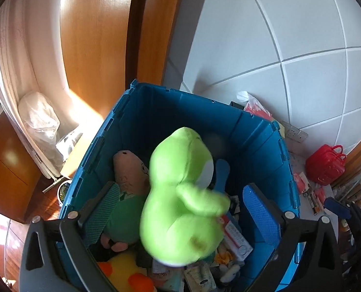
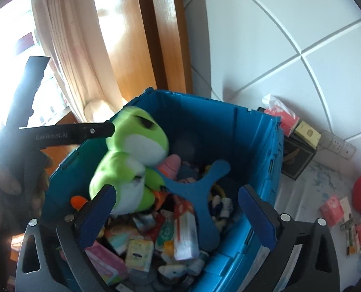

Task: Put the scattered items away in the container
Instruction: 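Open both tools to drop the frog and medicine box into the crate, then move both tools back toward the remaining items on the bed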

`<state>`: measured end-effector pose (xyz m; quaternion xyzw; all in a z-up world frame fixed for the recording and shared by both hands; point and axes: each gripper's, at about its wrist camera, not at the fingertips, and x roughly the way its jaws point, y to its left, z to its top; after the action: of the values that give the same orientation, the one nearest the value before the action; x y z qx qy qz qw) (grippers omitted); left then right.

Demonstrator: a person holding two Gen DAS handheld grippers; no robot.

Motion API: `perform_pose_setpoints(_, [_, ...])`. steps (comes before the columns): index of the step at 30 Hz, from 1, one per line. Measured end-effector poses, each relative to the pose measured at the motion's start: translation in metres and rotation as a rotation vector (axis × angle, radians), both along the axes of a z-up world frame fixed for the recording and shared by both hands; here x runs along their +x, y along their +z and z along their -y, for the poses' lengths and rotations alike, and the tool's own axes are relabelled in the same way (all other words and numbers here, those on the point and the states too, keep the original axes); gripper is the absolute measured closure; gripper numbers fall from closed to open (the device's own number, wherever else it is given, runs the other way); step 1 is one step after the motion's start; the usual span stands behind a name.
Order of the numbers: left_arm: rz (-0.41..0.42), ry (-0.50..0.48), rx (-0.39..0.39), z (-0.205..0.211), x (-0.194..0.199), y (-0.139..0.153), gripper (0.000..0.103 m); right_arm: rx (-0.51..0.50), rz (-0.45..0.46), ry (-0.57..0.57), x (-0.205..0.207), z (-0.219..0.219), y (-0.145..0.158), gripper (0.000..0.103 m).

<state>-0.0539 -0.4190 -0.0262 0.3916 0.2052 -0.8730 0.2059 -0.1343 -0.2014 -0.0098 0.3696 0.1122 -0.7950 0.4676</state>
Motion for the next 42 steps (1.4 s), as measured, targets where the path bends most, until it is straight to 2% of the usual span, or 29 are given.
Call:
perform_pose_setpoints(5, [-0.004, 0.013, 0.016, 0.001, 0.008, -0.004, 0.0, -0.01, 0.013, -0.007, 0.0, -0.012, 0.0, 0.001])
perform_pose_setpoints(10, [-0.007, -0.012, 0.019, -0.015, 0.009, -0.009, 0.0, -0.022, 0.013, -0.019, 0.003, -0.024, 0.003, 0.001])
perform_pose_setpoints(21, [0.002, -0.054, -0.007, -0.058, 0.011, 0.0, 0.0, -0.044, 0.007, -0.064, 0.009, -0.07, 0.008, 0.0])
perform_pose_setpoints(27, [0.013, -0.06, -0.058, -0.094, 0.015, 0.009, 0.0, -0.056, 0.0, -0.096, 0.012, -0.1, 0.01, 0.0])
perform_pose_setpoints(35, [-0.004, -0.079, -0.074, -0.14, 0.006, 0.017, 0.0, -0.06, -0.01, -0.153, 0.006, -0.152, 0.008, 0.0])
perform_pose_setpoints(39, [-0.002, -0.104, -0.108, -0.182, -0.009, 0.016, 0.0, -0.047, -0.011, -0.193, -0.005, -0.195, 0.0, 0.0])
perform_pose_setpoints(42, [0.013, -0.136, -0.101, -0.217, -0.028, 0.009, 0.0, -0.04, 0.007, -0.229, -0.02, -0.235, -0.01, 0.0])
